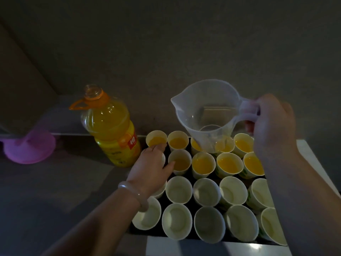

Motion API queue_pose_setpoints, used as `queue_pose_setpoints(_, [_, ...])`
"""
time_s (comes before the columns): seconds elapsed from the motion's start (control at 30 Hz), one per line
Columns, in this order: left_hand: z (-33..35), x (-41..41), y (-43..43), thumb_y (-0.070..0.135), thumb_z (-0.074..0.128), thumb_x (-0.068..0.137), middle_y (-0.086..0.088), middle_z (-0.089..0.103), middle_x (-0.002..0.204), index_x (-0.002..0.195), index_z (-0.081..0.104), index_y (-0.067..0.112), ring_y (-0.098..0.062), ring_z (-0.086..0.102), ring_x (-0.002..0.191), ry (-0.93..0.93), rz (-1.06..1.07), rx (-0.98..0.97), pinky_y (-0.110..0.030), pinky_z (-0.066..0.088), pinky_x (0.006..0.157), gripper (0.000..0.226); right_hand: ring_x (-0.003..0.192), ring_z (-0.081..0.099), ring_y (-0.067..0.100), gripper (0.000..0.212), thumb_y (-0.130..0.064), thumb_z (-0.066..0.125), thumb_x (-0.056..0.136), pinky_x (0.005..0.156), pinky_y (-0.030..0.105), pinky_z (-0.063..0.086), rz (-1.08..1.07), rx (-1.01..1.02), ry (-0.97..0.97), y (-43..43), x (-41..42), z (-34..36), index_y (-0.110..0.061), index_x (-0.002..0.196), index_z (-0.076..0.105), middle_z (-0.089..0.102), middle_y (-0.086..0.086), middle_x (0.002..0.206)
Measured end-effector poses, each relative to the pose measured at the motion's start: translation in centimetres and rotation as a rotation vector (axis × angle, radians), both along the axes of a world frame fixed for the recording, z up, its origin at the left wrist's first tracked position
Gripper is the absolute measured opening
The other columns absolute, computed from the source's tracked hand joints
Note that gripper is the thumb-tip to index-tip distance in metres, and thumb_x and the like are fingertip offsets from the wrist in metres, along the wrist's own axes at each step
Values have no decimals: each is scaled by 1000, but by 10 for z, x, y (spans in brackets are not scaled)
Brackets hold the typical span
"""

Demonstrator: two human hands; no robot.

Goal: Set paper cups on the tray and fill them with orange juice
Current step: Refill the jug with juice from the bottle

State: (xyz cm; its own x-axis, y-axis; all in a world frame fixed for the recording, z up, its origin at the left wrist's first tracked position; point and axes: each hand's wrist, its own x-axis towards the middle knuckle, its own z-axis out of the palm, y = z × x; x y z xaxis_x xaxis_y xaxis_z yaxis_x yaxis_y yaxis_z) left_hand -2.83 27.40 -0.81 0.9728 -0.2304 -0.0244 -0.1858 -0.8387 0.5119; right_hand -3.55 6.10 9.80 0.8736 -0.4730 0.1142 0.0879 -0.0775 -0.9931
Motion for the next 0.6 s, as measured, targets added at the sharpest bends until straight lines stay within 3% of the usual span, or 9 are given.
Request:
queue_pose_setpoints(0.13, [14, -13, 25, 28, 54, 95, -2, 50, 136, 136, 46, 16, -16, 49, 122, -73, 2, -48, -21, 36, 96, 44, 35, 34, 5, 29, -7, 39, 89, 35, 14, 26, 12, 72, 38, 17, 1, -2, 4, 67, 54, 38, -5, 39])
queue_pose_setpoints(0.23, [14, -18, 50, 31, 56, 93, 2, 57, 128, 131, 53, 24, -13, 53, 114, -100, 65, -81, -26, 45, 93, 39, 43, 33, 10, 43, -12, 38, 84, 42, 24, 26, 69, 214, 26, 34, 3, -8, -18, 43, 46, 39, -5, 44])
queue_pose_setpoints(0.33, [13, -21, 77, 26, 57, 88, 3, 64, 110, 116, 64, 22, -17, 62, 97, -176, 144, -127, -34, 52, 84, 28, 43, 33, 11, 55, -12, 37, 87, 46, 27, 25, 122, 334, 57, 52, 3, -13, -18, 34, 46, 39, -5, 43])
queue_pose_setpoints(0.43, [17, -27, 103, 26, 53, 81, 3, 66, 101, 108, 68, 18, -15, 64, 88, -267, 212, -221, -33, 53, 79, 32, 41, 36, 10, 53, -17, 39, 88, 46, 27, 28, 204, 370, 100, 75, 2, -18, -19, 36, 51, 42, -7, 43])
queue_pose_setpoints(0.53, [20, -33, 123, 22, 52, 83, 6, 66, 98, 105, 69, 16, -7, 63, 86, -332, 247, -291, -26, 51, 79, 29, 42, 36, 14, 41, -25, 44, 79, 45, 27, 30, 256, 331, 126, 101, 2, -26, -19, 40, 52, 43, -4, 45])
queue_pose_setpoints(0.6, [22, -37, 132, 18, 52, 85, 8, 65, 97, 104, 69, 15, -1, 61, 87, -373, 238, -330, -17, 48, 78, 26, 42, 36, 14, 47, -25, 44, 82, 48, 30, 29, 304, 304, 145, 119, 0, -31, -19, 36, 53, 43, -4, 43])
